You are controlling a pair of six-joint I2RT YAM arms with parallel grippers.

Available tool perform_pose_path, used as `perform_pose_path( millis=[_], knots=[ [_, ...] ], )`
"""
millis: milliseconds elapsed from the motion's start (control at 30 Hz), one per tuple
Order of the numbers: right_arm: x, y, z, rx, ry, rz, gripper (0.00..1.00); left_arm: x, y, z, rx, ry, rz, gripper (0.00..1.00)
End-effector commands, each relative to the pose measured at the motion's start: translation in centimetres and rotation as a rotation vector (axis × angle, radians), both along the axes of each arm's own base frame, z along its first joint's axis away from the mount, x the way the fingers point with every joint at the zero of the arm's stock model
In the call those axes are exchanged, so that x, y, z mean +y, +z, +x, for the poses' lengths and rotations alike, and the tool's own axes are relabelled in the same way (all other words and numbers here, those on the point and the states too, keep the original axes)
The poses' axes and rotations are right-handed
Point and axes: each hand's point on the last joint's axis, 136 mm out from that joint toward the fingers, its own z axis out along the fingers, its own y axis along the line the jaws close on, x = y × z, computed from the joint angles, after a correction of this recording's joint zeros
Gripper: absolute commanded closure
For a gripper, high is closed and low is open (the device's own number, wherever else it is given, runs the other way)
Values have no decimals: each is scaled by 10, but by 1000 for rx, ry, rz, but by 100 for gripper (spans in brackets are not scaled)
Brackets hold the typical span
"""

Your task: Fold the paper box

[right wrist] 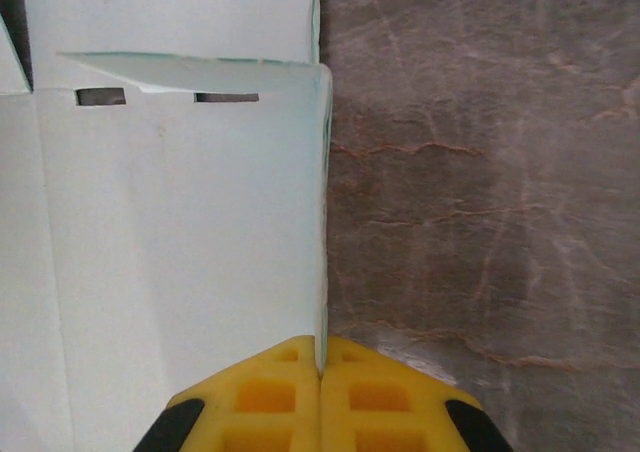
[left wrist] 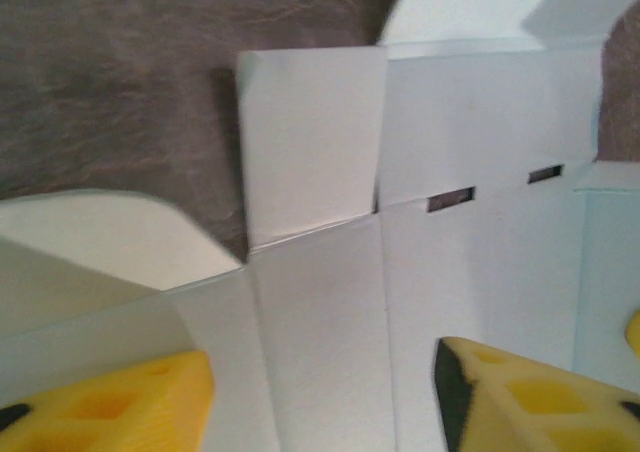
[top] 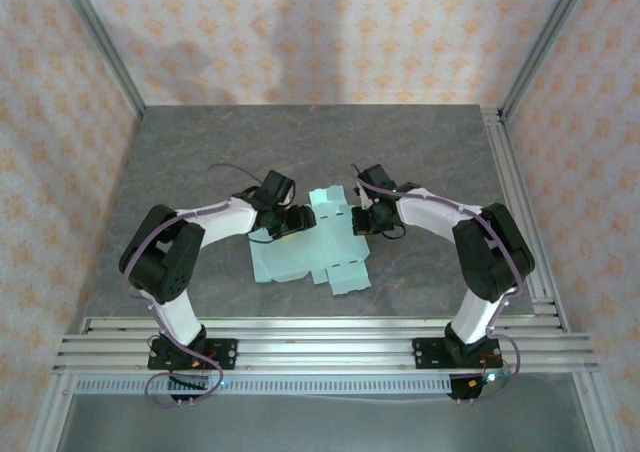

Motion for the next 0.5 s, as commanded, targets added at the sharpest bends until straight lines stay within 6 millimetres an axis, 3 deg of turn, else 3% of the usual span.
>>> perform_pose_path(
  millis=[0,167,467],
  knots=[
    [-19,5,1,-19,4,-113,100,17,27,-5,-48,10,57,22],
    [-15,7,-1,-19,33,-99,100,30,56,6,-139,-30,161,7],
    [-9,17,-2,-100,125,-60,100,18,54,24,-115,-274,270,7]
  ],
)
